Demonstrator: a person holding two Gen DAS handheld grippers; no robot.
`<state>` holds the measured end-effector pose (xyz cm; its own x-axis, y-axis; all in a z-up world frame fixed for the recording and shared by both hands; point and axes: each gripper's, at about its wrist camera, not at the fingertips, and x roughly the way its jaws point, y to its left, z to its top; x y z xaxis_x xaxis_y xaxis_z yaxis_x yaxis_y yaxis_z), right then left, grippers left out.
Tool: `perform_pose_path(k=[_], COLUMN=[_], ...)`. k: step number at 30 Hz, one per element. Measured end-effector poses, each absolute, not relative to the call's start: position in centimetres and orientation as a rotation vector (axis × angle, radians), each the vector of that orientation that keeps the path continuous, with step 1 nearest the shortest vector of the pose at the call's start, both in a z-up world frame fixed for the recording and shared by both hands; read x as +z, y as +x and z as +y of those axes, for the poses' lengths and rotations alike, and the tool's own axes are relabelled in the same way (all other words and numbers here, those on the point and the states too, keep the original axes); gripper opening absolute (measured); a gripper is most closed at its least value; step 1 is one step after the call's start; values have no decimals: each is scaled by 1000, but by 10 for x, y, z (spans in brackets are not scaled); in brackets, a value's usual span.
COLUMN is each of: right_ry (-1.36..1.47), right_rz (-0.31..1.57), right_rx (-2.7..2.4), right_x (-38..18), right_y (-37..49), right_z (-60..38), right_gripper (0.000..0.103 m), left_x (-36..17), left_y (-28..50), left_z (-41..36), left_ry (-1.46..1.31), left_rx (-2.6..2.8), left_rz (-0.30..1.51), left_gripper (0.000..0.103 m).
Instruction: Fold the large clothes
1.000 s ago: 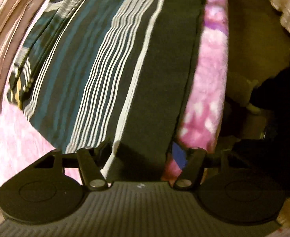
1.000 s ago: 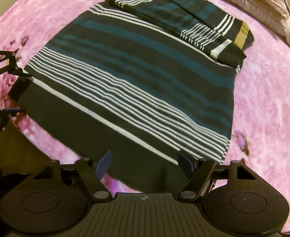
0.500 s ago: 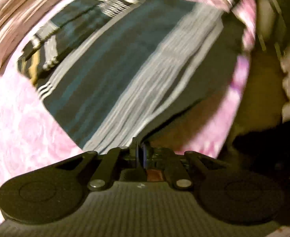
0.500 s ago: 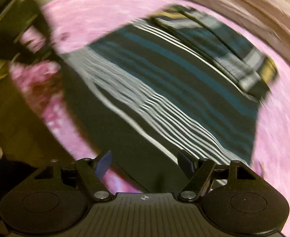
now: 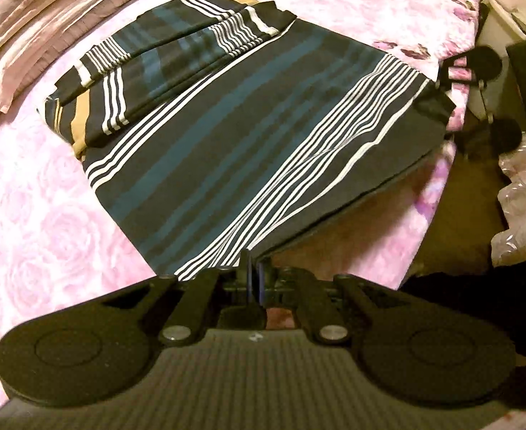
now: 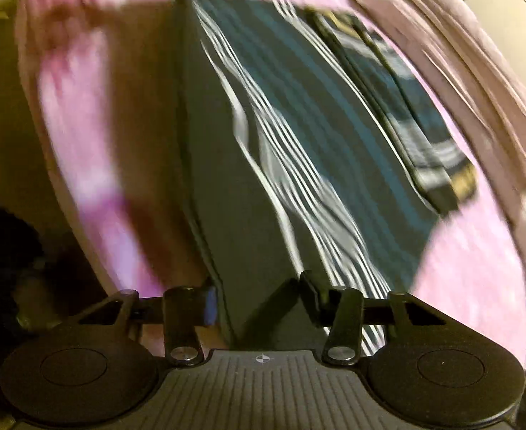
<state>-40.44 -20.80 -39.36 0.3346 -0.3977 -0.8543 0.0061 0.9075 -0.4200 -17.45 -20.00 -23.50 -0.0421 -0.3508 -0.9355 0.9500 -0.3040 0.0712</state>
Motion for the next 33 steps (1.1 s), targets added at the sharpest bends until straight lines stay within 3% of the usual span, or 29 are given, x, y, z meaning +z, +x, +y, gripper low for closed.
perform_pose_path(k=[4, 5, 6, 8, 18, 23, 33], right_ry=[-423, -434, -438, -447, -408, -369, -224], right_rz=[1257, 1261, 1264, 1265, 1270, 1286, 1385], right_rx=[-332, -319, -297, -246, -176, -109, 55], right_x=[-395, -394, -393, -386, -319, -289, -281], right_y=[-437, -441, -443, -441, -451, -465, -493], right_z=[-236, -239, -242, -242, -226, -203, -173], right_gripper=[38, 29, 14, 0, 0, 0, 0], left_x=[-241, -241, -242, -241, -211, -196, -203], left_y=[-179, -180, -183, -187, -201, -206, -243], left_z=[-199, -199, -198, -196, -147, -115, -57], left_ry=[1198, 1208, 1222, 1253, 1256, 1220, 1262], left_rx=[-1582, -1584, -1585, -1590, -1609, -1577, -1574], left_rz=[729, 722, 711, 684, 672, 746, 964], left_gripper=[2, 2, 2, 2, 0, 0, 0])
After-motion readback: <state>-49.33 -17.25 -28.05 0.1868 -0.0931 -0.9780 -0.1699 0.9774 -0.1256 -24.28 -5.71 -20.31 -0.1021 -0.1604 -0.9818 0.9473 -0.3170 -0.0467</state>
